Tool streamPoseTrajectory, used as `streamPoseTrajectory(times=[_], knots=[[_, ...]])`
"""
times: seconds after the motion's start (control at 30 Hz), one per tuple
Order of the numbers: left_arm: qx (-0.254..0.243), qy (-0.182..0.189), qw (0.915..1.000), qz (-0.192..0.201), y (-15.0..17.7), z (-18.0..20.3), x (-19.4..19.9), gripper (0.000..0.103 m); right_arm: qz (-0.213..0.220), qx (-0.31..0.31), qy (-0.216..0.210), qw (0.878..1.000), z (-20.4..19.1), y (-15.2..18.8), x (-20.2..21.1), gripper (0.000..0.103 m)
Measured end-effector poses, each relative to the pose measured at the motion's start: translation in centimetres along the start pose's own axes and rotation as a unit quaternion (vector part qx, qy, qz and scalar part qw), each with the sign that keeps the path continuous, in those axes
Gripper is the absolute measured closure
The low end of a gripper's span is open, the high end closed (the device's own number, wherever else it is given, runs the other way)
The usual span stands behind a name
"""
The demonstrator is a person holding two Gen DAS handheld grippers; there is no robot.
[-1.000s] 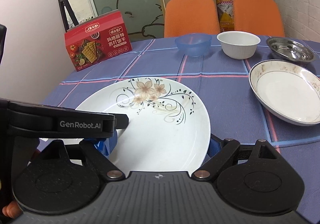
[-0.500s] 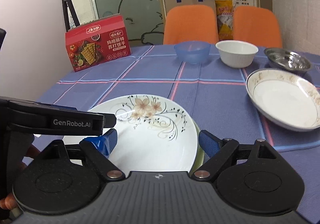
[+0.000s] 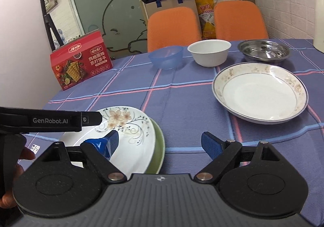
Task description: Organize plates and bowls
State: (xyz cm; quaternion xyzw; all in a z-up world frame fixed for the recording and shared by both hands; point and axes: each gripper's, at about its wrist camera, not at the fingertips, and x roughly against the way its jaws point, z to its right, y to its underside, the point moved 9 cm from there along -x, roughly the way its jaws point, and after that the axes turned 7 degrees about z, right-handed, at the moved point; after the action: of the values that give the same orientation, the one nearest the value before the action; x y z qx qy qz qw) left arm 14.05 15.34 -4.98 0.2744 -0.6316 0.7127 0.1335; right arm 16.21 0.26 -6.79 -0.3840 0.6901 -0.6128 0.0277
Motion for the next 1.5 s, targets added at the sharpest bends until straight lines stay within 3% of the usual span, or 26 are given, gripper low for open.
streamPoseTrajectory(times=[0.37,0.63,0.93,1.03,1.27,1.5], knots=[[-0.031,0.055,0.998,-0.002,-1.7,7.6,-1.7,0.03,0.025,-0.078,0.071,0.994,9.1,-0.9,2.8,0.027],[-0.046,0.057,0.997,-0.027,-1.3,10.5,-4.1,0.03,0.029,-0.117,0.088,0.989,13.1,-0.7,3.1,0.027],[-0.038,0.055,0.9964,-0.052,-0.8,11.3,-6.1,0.029,0.027,-0.129,0.091,0.987,15.3,-0.9,2.8,0.027],[-0.032,0.066,0.9952,-0.065,-1.5,11.8,-7.0,0.029,0.029,-0.124,0.091,0.988,15.8,-1.6,2.6,0.027],[-0.023,0.084,0.9917,-0.095,-5.3,13.8,-12.0,0.029,0.033,-0.037,0.104,0.993,16.9,-6.4,0.0,0.027],[0.002,0.084,0.9858,-0.145,-4.9,14.3,-16.2,0.029,-0.01,-0.018,0.112,0.993,18.8,-6.1,-2.7,0.027]])
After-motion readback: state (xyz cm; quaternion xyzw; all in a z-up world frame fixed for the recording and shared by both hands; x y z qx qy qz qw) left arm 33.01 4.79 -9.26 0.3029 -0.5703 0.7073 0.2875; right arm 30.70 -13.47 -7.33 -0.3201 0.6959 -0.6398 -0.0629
